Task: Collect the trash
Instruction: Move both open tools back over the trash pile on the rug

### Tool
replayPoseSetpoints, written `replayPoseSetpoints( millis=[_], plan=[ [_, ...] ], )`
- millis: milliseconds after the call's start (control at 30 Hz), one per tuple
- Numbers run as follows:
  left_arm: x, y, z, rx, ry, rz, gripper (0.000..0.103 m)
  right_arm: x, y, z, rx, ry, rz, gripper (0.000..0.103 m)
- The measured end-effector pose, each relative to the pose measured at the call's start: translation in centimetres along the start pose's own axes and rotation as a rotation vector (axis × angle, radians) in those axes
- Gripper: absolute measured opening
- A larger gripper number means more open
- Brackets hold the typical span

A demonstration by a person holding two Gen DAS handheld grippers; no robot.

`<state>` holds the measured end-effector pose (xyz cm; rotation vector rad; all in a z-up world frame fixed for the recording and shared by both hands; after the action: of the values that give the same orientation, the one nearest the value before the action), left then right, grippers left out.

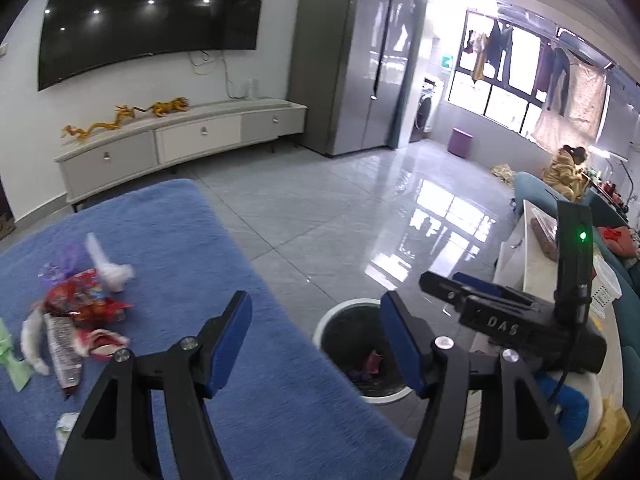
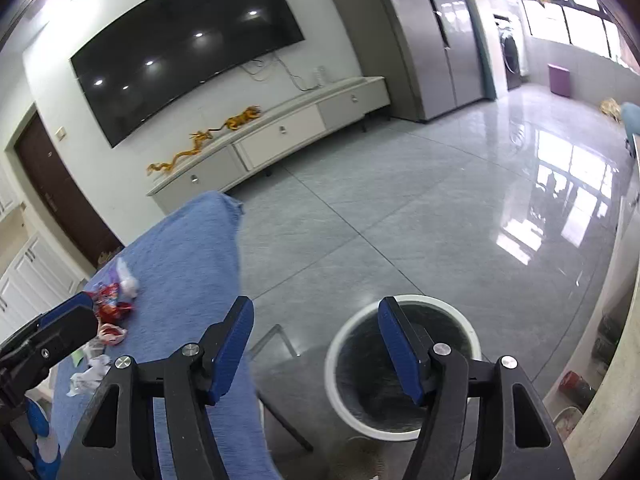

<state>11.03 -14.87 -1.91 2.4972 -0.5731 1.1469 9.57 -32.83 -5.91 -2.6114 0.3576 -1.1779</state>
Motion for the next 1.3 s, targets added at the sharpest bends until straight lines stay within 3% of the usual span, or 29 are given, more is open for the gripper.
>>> replayPoseSetpoints(
  millis=[333,633,1300],
  plan=[
    [-4.0,-9.5,-6.9,0.108,0.067,-0.097,0.065,0.0,-5.5,-1.8,0.037,0.028,-0.081,0.063],
    [-6.1,-15.1,-10.3,0.226,0.158,-0.212,0.065,-0.4,-8.8,-4.3,0.031,0.049,-0.154,0.065],
    [-6.9,-14.3,-15.0,0.260,0.197,-0.188,0.065,-1.4,-11.4,-8.6,0.101,0.129,-0.199,0.066]
  ],
)
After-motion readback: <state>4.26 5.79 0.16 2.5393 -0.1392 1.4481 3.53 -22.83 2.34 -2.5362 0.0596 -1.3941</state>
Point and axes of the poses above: each gripper's, at about its wrist camera, not at the fingertips, and z roughly the way its jaws point, y to its right, x to its top, the point moved 7 cm from there along z, roughly the way its jaws point, and after that the axes turned 1 degree about -y, right-handed, at the moved point
